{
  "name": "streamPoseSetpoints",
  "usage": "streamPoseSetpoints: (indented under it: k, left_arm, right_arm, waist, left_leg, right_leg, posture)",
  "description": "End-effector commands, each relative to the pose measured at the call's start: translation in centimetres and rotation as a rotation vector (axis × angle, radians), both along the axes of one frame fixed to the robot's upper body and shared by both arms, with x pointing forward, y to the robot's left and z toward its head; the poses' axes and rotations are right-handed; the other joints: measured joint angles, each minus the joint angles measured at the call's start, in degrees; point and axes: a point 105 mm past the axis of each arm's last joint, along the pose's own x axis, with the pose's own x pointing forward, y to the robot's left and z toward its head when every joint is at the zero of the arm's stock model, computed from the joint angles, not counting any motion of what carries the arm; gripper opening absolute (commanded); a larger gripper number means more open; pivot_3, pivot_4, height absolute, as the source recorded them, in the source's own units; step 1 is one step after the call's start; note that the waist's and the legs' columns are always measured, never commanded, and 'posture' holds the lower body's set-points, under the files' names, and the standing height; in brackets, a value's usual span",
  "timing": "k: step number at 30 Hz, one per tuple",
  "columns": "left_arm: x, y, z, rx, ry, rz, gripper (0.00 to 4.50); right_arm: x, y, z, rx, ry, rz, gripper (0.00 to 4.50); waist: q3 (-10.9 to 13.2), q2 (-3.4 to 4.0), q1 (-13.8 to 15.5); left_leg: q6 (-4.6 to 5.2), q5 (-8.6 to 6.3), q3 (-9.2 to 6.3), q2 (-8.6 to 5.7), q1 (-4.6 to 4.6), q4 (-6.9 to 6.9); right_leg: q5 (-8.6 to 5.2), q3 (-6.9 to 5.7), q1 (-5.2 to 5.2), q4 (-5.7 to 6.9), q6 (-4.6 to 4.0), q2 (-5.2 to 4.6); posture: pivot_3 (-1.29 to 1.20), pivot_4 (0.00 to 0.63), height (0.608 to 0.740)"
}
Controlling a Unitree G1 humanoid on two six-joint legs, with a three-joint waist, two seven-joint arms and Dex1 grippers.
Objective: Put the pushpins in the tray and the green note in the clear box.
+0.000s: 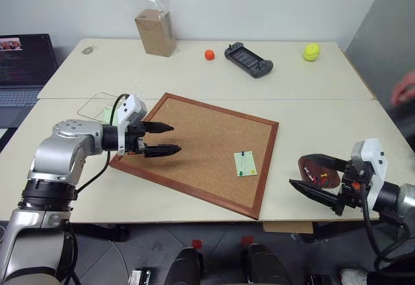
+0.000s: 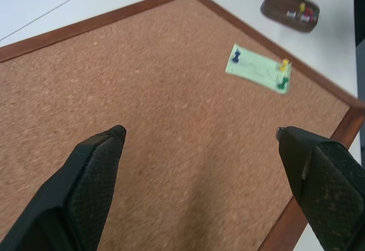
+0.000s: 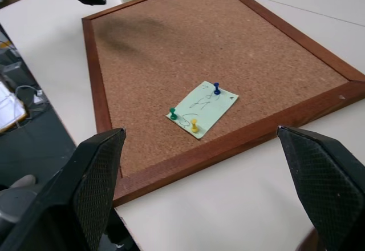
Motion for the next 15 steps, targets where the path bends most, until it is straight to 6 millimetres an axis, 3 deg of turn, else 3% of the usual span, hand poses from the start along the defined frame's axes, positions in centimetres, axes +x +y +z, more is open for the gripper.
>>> streamPoseSetpoints:
  k: [1, 15]
  left_arm:
    - [0.0, 0.7, 0.8, 0.037, -0.047, -0.001, 4.48]
    - [0.6, 1.9, 1.6, 0.009, -0.058, 0.070, 4.48]
  right_arm:
    - [-0.2, 0.8, 0.8, 0.016, -0.024, 0.041, 4.50]
    - [-0.1, 1.1, 0.5, 0.031, -0.026, 0.038, 4.50]
  waist:
    - [0.0, -0.01, 0.0]
    - [0.0, 0.00, 0.0]
  left_leg:
    - [0.00, 0.00, 0.00, 0.00, 0.00, 0.00]
    - [0.00, 0.00, -0.14, 0.01, -0.04, 0.02]
  right_leg:
    - [0.00, 0.00, 0.00, 0.00, 0.00, 0.00]
    - [0.00, -0.01, -0.03, 0.01, 0.00, -0.03]
  posture:
    - [0.00, 0.150, 0.740]
    - [0.00, 0.150, 0.740]
